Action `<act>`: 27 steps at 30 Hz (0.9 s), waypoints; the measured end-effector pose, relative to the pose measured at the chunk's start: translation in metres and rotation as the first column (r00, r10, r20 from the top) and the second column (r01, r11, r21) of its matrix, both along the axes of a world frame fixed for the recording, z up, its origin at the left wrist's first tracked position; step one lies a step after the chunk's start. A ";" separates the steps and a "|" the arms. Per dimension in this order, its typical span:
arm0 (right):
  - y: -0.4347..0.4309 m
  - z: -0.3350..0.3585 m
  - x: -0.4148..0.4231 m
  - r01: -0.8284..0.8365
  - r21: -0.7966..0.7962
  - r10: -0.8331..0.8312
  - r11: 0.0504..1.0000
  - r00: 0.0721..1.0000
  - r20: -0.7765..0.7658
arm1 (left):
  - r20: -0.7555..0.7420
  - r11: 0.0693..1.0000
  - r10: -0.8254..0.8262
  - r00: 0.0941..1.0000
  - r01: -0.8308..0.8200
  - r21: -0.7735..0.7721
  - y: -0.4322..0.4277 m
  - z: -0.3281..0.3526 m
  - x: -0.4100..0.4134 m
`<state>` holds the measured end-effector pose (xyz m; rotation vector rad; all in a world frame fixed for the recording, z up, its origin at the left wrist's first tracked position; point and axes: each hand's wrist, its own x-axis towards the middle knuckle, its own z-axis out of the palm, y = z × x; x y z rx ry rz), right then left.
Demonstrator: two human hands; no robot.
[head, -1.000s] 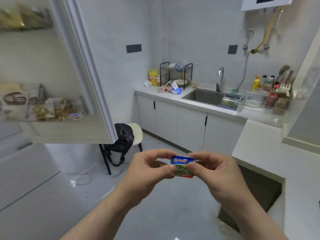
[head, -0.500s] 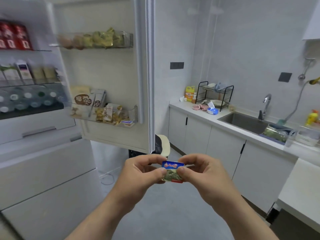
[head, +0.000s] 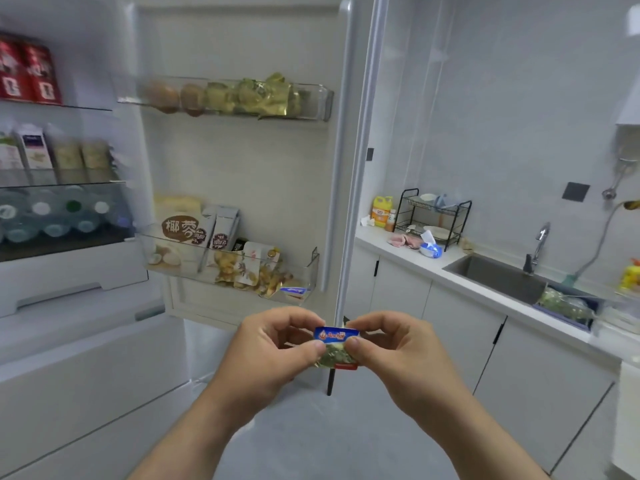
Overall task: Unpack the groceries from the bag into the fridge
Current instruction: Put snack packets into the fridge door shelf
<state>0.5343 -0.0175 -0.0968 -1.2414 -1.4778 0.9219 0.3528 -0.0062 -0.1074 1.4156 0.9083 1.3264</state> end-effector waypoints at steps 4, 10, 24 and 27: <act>0.038 0.004 -0.028 0.021 0.028 -0.020 0.999 0.999 -0.037 | 0.036 0.999 -0.033 0.999 0.033 -0.016 0.044 0.002 -0.029; 0.088 -0.002 -0.069 0.057 0.036 -0.055 0.998 0.997 -0.051 | 0.070 0.999 -0.045 0.997 0.047 -0.025 0.092 0.000 -0.063; 0.133 -0.016 -0.079 0.096 0.184 -0.098 0.978 0.995 0.003 | -0.029 0.996 -0.051 0.998 0.053 0.071 0.174 0.015 -0.088; 0.143 -0.026 -0.065 0.132 0.308 -0.210 0.942 0.949 0.236 | -0.188 0.993 -0.012 0.982 0.034 0.117 0.196 0.030 -0.082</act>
